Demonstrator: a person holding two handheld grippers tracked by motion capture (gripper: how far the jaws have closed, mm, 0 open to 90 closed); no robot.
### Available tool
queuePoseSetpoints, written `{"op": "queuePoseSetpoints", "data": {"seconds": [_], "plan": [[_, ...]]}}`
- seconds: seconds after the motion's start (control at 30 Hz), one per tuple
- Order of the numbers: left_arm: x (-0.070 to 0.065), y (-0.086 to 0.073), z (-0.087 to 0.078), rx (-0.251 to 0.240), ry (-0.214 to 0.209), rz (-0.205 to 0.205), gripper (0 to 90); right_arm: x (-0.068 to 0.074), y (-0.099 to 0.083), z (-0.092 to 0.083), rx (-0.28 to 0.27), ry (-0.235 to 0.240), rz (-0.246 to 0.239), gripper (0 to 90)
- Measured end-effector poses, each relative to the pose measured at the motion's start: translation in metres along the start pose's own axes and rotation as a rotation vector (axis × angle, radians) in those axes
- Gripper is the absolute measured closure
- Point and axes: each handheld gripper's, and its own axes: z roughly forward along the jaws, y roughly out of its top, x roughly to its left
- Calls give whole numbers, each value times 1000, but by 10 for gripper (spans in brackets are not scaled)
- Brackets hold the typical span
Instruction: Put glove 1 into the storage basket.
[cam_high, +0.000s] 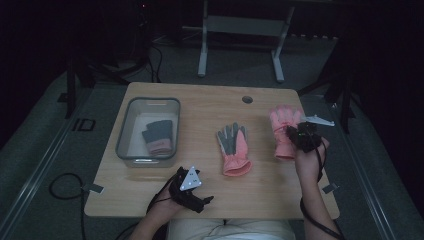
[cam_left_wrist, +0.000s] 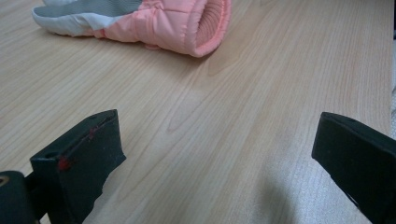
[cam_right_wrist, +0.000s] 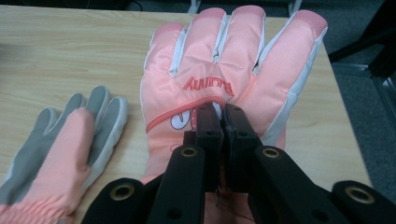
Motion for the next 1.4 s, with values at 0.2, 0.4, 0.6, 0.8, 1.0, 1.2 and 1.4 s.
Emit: {"op": "queuePoseSetpoints", "data": {"seconds": [0.2, 0.4, 0.6, 0.8, 1.0, 1.2, 1.4], "plan": [[-1, 0, 0, 2, -1, 12, 14, 14, -27, 8, 60, -12, 29, 862], [0, -1, 0, 0, -1, 5, 14, 22, -49, 30, 120, -18, 24, 858], [0, -1, 0, 1, -3, 2, 14, 20, -53, 49, 163, -37, 10, 842], [0, -1, 0, 4, -4, 3, 14, 19, -58, 58, 176, -33, -17, 770], [0, -1, 0, 2, -6, -1, 14, 9, -51, 49, 156, 24, -54, 703], [0, -1, 1, 5, -8, -1, 14, -2, -37, 35, 129, 128, -197, 598], [0, -1, 1, 7, -8, 0, 14, -5, -32, 38, 139, 159, -260, 571]]}}
